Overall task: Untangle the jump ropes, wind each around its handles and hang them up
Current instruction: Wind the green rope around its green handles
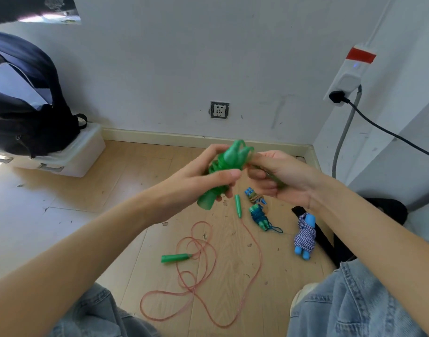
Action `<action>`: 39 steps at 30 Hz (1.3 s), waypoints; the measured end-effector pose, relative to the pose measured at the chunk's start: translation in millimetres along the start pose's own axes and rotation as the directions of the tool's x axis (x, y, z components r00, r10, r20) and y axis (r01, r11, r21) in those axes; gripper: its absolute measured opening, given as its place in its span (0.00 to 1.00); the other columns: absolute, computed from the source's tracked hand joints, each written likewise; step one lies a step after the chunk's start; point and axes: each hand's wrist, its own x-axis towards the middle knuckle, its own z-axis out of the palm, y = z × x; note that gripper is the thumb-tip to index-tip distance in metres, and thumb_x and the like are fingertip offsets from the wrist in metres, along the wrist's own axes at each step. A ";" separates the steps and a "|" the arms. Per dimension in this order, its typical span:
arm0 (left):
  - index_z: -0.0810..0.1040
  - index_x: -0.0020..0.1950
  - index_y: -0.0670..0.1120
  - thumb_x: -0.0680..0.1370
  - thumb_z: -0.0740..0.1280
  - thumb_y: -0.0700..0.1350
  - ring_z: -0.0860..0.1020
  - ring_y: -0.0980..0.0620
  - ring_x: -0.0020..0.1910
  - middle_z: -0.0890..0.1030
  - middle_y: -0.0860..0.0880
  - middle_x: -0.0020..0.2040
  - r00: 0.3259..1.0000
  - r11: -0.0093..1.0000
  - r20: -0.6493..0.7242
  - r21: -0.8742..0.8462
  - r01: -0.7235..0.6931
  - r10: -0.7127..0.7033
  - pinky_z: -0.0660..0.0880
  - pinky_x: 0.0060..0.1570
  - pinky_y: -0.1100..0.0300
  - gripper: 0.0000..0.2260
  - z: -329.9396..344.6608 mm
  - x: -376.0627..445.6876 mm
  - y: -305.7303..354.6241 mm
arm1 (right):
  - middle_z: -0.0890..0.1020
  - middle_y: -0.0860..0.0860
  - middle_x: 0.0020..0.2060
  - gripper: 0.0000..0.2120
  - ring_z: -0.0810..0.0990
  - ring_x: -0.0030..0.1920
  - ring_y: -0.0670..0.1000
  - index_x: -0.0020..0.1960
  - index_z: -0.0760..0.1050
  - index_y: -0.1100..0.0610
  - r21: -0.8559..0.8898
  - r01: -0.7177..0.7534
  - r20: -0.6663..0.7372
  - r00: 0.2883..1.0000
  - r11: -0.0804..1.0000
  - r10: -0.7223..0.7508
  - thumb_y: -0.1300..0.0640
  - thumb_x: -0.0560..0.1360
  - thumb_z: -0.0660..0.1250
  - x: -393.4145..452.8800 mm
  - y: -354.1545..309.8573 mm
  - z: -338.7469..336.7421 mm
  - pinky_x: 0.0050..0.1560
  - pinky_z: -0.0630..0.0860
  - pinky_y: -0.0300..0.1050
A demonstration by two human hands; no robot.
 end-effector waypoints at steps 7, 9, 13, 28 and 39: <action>0.75 0.56 0.47 0.77 0.63 0.50 0.80 0.57 0.37 0.82 0.50 0.43 0.942 0.949 -0.246 -0.270 0.161 -0.230 0.76 0.37 0.63 0.11 -15.2 7.2 -3.5 | 0.80 0.45 0.30 0.06 0.74 0.27 0.41 0.49 0.80 0.56 -0.614 0.182 -0.184 0.913 0.768 -0.363 0.62 0.75 0.65 -1.1 1.2 11.8 0.31 0.73 0.33; 0.75 0.55 0.49 0.77 0.62 0.51 0.80 0.58 0.38 0.82 0.50 0.46 0.919 0.958 -0.292 -0.190 0.217 -0.266 0.76 0.37 0.64 0.09 -15.0 7.9 -9.1 | 0.82 0.45 0.31 0.03 0.77 0.27 0.39 0.46 0.79 0.55 -0.704 0.216 -0.174 0.871 0.677 -0.460 0.61 0.73 0.68 0.9 6.1 20.8 0.32 0.74 0.31; 0.74 0.51 0.53 0.78 0.62 0.51 0.78 0.57 0.44 0.80 0.51 0.51 0.902 0.960 -0.331 -0.062 0.272 -0.277 0.75 0.39 0.63 0.05 -12.6 11.5 -19.1 | 0.80 0.45 0.28 0.04 0.77 0.26 0.38 0.39 0.79 0.55 -0.748 0.153 -0.267 0.821 0.645 -0.504 0.57 0.68 0.74 3.5 9.6 21.9 0.30 0.70 0.26; 0.71 0.57 0.46 0.79 0.61 0.47 0.78 0.51 0.47 0.78 0.46 0.51 0.868 0.947 -0.399 -0.004 0.322 -0.297 0.76 0.43 0.59 0.09 -10.5 16.7 -29.6 | 0.83 0.51 0.32 0.04 0.80 0.31 0.45 0.43 0.79 0.60 -0.283 0.101 -0.520 0.819 0.954 -0.241 0.65 0.69 0.71 18.3 23.1 -0.4 0.33 0.76 0.33; 0.68 0.61 0.45 0.79 0.60 0.48 0.80 0.53 0.42 0.78 0.47 0.50 0.833 0.916 -0.421 0.008 0.400 -0.360 0.78 0.34 0.62 0.12 -4.9 14.0 -42.2 | 0.84 0.55 0.44 0.05 0.80 0.51 0.55 0.40 0.73 0.58 -0.248 0.084 -0.270 0.951 0.965 -0.153 0.66 0.72 0.66 17.8 20.6 8.8 0.54 0.75 0.48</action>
